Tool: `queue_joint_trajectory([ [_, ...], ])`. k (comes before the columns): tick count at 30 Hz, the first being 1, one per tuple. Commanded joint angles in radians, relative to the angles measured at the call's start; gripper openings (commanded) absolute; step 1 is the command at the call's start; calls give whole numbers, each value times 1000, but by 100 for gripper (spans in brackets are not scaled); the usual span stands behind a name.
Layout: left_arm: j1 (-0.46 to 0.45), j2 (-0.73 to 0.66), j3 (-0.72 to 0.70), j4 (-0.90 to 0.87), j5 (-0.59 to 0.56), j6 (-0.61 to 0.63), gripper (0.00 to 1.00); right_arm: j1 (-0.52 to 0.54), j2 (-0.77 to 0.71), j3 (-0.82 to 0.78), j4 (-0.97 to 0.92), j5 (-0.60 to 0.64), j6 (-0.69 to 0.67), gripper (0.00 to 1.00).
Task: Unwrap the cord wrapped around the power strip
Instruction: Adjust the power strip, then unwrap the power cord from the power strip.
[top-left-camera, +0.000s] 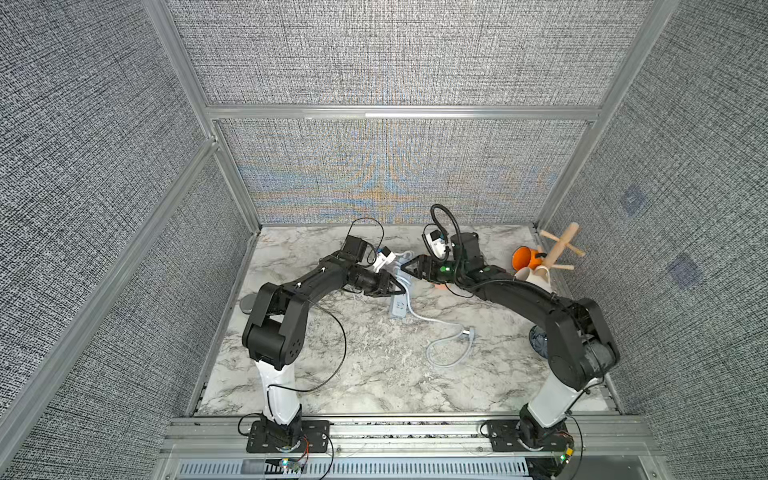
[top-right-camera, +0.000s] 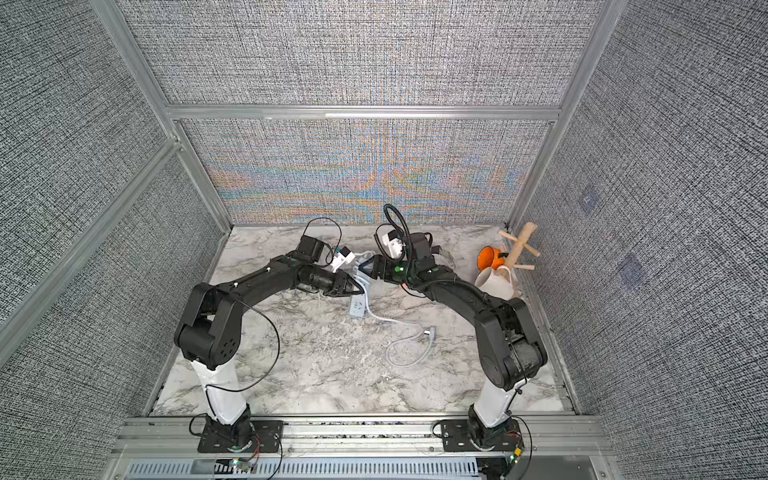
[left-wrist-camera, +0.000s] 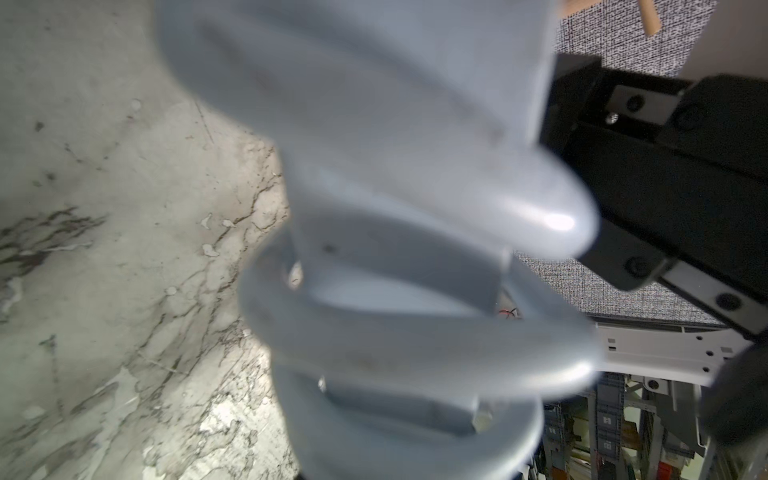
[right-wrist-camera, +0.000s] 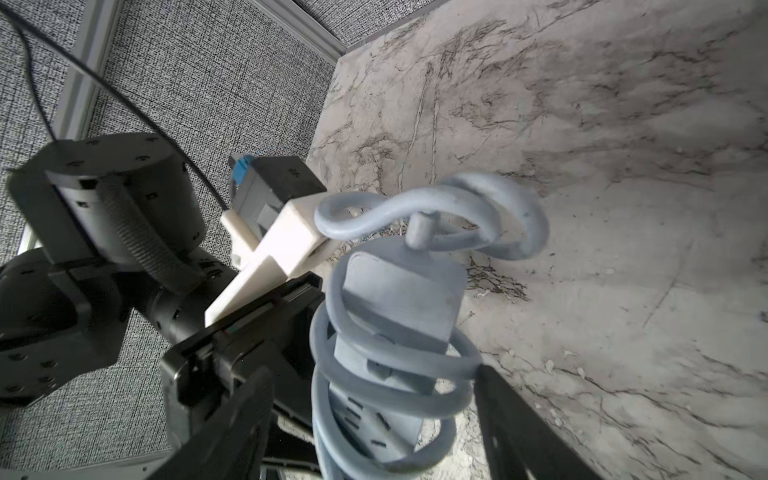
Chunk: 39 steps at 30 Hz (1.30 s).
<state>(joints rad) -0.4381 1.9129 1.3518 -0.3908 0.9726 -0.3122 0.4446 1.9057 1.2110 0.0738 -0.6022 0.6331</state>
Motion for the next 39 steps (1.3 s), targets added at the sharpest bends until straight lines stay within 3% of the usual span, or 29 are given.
queue_joint_trajectory([
  [1, -16, 1, 16, 38, 83, 54, 0, 20, 30, 25, 37, -4, 43, 76],
  [10, -24, 17, 50, 30, 90, 58, 0, 39, 76, 55, 7, 41, 50, 81],
  [15, -26, 23, 65, 12, 69, 76, 0, 38, 74, 66, -28, 78, 42, 50],
  [18, -26, 17, 70, -21, 33, 107, 1, 31, 71, 66, -36, 98, 57, 38],
  [20, -25, 4, 62, -20, 6, 124, 19, 22, 72, 72, -44, 104, 84, 26],
  [22, -27, -26, 41, -10, -33, 143, 48, 15, 79, 85, -53, 100, 114, 18],
  [24, -26, -66, 17, -4, -99, 162, 69, 7, 91, 104, -65, 93, 140, 13],
  [27, -26, -153, -48, 19, -229, 179, 83, 0, 96, 123, -67, 97, 179, 7],
  [31, -34, -288, -190, 80, -429, 175, 81, -9, 106, 145, -66, 96, 234, 0],
  [35, -53, -376, -343, 221, -491, 124, 71, -10, 117, 172, -77, 93, 249, 0],
  [39, -64, -447, -480, 446, -516, -84, 60, -10, 106, 168, -83, 129, 257, 0],
])
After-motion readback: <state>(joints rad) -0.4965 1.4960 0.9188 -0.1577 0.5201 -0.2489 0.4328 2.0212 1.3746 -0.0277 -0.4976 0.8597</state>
